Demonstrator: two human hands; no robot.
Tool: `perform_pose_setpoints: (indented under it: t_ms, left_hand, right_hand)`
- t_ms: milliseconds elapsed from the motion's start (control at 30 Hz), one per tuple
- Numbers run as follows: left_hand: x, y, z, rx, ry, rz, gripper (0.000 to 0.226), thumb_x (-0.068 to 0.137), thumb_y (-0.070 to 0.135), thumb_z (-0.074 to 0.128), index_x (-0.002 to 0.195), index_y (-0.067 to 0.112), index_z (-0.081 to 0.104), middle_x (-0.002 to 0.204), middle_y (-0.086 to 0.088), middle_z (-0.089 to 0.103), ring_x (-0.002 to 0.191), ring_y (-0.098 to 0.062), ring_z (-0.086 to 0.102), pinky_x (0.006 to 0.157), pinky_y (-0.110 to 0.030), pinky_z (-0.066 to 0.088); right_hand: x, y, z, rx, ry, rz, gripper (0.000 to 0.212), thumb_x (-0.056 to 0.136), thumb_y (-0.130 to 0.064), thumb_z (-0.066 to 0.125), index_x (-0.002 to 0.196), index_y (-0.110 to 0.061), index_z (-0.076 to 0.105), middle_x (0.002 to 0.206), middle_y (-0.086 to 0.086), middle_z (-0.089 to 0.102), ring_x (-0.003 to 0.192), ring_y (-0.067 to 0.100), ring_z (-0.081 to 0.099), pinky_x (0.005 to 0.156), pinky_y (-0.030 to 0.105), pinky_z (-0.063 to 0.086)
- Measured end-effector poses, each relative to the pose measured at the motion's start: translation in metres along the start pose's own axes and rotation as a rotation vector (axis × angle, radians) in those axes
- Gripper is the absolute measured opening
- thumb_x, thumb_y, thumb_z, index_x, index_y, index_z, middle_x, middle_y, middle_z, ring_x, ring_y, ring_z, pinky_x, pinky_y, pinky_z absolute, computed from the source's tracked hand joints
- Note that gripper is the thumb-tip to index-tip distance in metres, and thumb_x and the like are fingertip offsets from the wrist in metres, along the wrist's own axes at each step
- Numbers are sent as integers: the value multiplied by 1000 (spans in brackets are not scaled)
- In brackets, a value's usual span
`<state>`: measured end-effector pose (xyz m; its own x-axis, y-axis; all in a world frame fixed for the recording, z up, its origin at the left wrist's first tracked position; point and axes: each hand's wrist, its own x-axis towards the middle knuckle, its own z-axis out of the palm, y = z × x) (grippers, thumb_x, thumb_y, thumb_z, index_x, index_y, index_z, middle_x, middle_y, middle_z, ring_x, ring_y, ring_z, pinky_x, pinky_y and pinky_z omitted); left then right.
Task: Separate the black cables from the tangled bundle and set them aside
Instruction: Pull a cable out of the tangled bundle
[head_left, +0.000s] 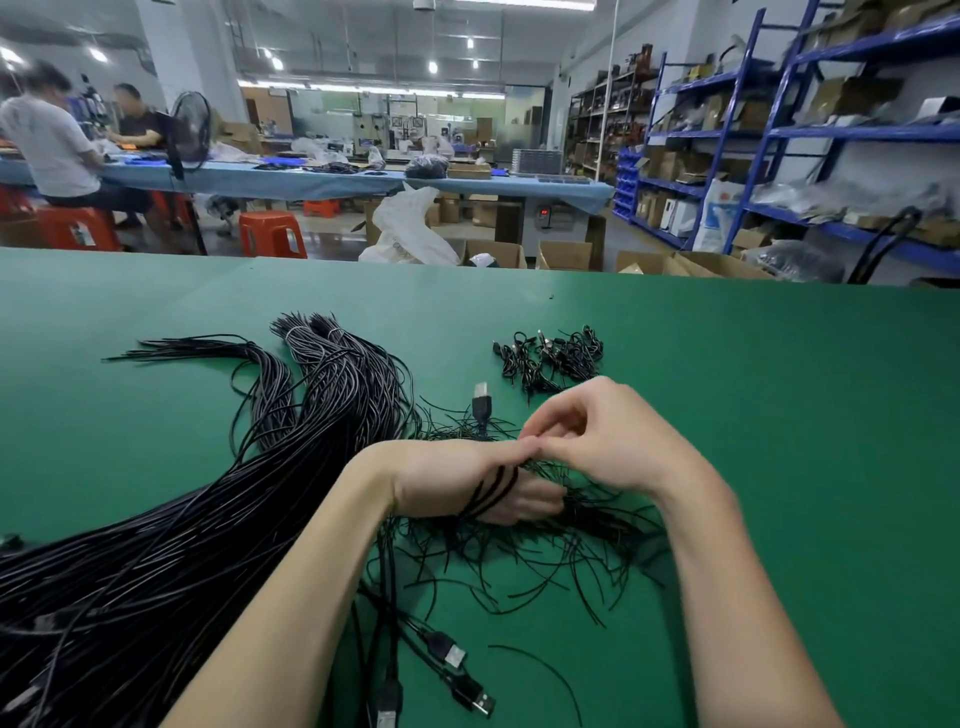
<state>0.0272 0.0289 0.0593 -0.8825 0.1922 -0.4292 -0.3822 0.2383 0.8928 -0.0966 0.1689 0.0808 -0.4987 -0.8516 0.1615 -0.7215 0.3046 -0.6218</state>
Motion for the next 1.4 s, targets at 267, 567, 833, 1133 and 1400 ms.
perform_pose_setpoints:
  t_ms: [267,567,833,1133,1400]
  left_hand:
    - [2,6,-9,-310,277,329,63,105,52,12,142,17,48,147,-8,54,136,-18,52,120,-40,33]
    - [0,7,-15,-567,379,478,55,108,43,20,149,12,40,145,-6,56,108,-17,66,89,-30,56]
    - [3,5,-12,-603,340,508,52,103,32,36,150,10,41,147,-3,56,129,-25,59,113,-38,42]
    - [9,1,-12,-570,387,571,41,104,5,40,145,-1,44,142,-13,59,131,-26,57,111,-37,45]
    - [6,-1,-9,-218,464,455,28,108,9,41,123,-3,62,126,-15,68,113,-17,65,98,-25,52]
  right_hand:
    - [9,-19,24,341,399,-41,12,87,-16,76,90,-27,82,77,-17,77,76,-5,72,75,13,57]
    - [0,-17,43,723,382,136,14,84,-10,81,81,-24,82,77,2,79,75,20,78,71,28,62]
    - [-5,-16,54,404,468,112,15,76,-25,88,69,-33,77,64,-20,73,66,-7,70,68,10,52]
    - [-5,-11,55,345,477,7,21,76,-11,83,72,-31,77,67,-22,72,66,-6,70,64,3,48]
    - [-13,-10,31,220,394,-32,11,80,-28,76,87,-35,71,84,-25,72,81,-6,65,69,10,48]
